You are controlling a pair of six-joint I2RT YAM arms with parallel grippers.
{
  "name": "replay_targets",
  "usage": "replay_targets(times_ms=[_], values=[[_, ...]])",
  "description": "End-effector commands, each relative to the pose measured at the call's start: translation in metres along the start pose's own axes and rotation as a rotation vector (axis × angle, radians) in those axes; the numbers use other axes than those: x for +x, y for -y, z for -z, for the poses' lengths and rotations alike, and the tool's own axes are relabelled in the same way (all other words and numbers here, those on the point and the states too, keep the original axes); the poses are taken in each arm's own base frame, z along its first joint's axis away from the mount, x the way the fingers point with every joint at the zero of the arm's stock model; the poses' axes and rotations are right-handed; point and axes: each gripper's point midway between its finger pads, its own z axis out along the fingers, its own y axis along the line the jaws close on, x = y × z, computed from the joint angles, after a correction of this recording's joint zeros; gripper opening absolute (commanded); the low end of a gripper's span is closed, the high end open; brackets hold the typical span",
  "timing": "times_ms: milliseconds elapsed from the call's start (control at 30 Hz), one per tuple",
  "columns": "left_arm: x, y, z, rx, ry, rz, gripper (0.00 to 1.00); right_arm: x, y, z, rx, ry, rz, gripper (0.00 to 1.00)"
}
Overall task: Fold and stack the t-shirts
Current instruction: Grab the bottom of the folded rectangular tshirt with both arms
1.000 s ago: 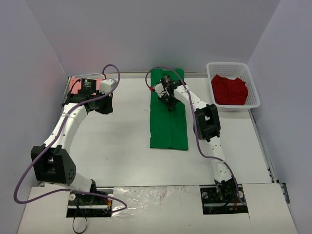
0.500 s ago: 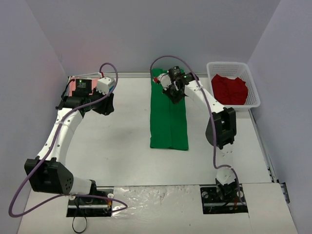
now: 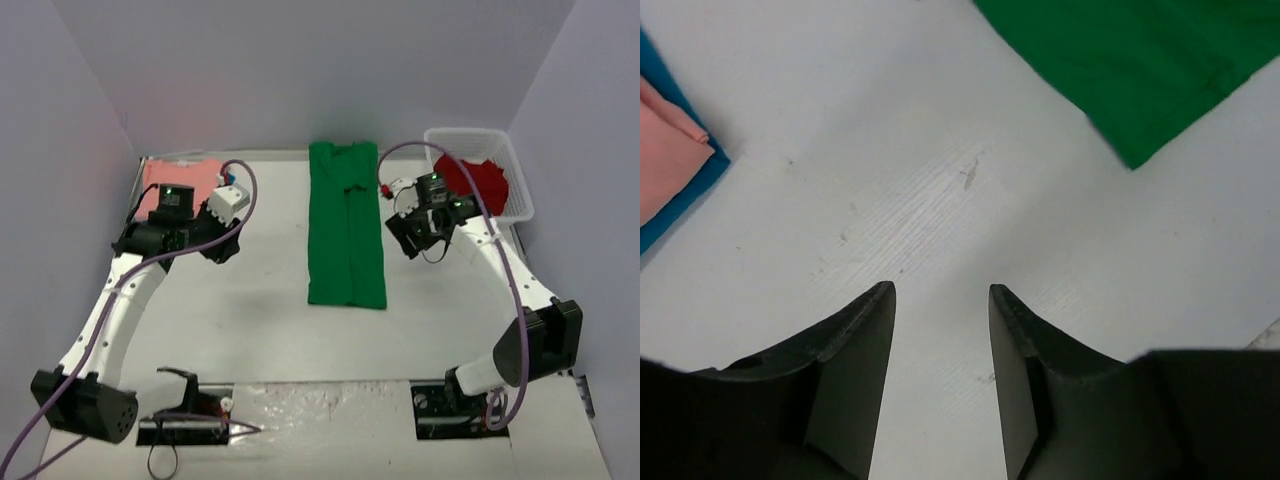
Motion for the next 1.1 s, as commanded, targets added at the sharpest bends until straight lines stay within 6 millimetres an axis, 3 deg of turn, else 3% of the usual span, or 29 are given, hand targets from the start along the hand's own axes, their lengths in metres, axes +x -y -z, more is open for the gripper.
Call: replay_targets(times_ms=[0,133,167,300,333,567,667,800,1067], values=[[0.016,0.018,-0.002,0.034,-0.063,-0.138,0.42,0.009,0.011,0.040,0.038,0.162,-0.043,0.56],[0.021,0.046,-0.022,0.080,-0.104,-0.297,0.44,0.018,0.016,0.060,0.018,0.264,-0.115,0.56],[0.025,0.048,-0.029,0.085,-0.129,-0.334,0.44,0.023,0.029,0.071,0.043,0.300,-0.155,0.56],[0.028,0.064,-0.050,0.083,-0.141,-0.466,0.43,0.035,0.033,0.082,-0.006,0.378,-0.214,0.59],[0.021,0.065,-0.058,0.063,-0.109,-0.502,0.44,0.040,0.029,0.078,-0.030,0.378,-0.226,0.59],[0.031,0.105,-0.101,0.112,-0.106,-0.645,0.43,0.057,0.019,0.062,-0.151,0.389,-0.299,0.60],[0.035,0.114,-0.119,0.094,-0.067,-0.668,0.43,0.066,0.025,0.055,-0.151,0.370,-0.332,0.60],[0.041,0.141,-0.133,0.134,-0.047,-0.715,0.43,0.075,0.033,0.047,-0.129,0.343,-0.376,0.59],[0.059,0.166,-0.158,0.155,-0.060,-0.774,0.42,0.084,0.048,0.052,-0.068,0.364,-0.437,0.62]])
